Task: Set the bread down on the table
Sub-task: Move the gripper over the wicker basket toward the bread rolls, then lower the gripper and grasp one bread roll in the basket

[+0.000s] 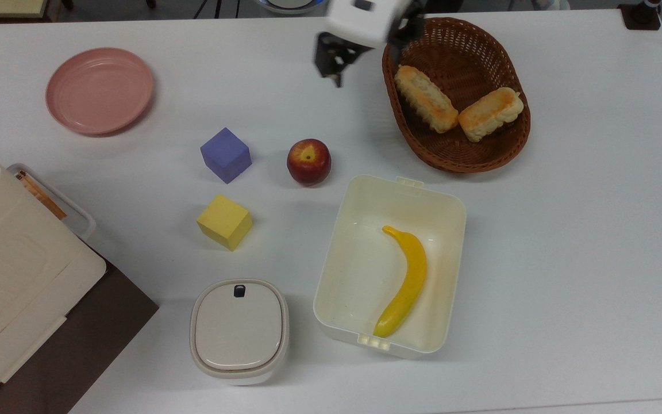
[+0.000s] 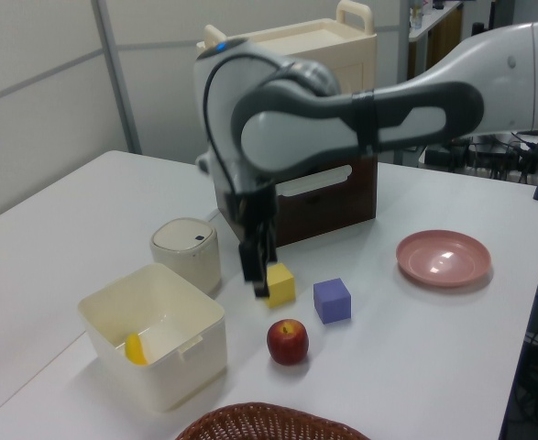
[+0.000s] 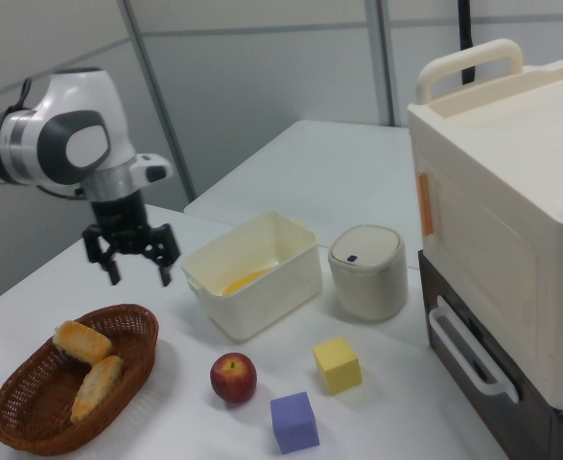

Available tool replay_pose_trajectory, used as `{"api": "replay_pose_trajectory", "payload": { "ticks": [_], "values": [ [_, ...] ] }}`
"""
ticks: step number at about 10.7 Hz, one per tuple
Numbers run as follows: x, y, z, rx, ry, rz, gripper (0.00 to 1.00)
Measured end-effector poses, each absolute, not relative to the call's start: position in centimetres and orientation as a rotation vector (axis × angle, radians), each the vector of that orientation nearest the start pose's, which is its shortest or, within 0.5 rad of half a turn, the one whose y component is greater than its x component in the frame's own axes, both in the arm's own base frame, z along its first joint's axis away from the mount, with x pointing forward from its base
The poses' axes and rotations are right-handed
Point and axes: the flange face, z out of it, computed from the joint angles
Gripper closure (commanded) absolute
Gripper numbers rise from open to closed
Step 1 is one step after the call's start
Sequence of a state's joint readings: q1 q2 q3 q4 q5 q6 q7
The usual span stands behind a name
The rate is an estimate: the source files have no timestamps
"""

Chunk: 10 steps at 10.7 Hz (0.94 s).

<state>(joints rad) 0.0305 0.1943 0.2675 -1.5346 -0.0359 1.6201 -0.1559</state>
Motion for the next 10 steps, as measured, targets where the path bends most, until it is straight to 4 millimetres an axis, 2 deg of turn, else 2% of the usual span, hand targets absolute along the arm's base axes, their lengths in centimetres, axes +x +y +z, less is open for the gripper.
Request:
{"api": "replay_pose_trajectory", "payload": {
  "ticks": [3, 6, 8, 10],
  "values": [
    [56.7, 25.0, 49.9, -3.036, -0.747, 0.261, 0.00],
    [54.5, 31.4, 46.6, -3.051, -0.727, 0.325, 0.00],
    [53.6, 35.6, 45.0, -3.081, -0.588, 0.265, 0.00],
    [53.0, 38.6, 43.5, -3.098, -0.422, 0.206, 0.00]
  ]
}}
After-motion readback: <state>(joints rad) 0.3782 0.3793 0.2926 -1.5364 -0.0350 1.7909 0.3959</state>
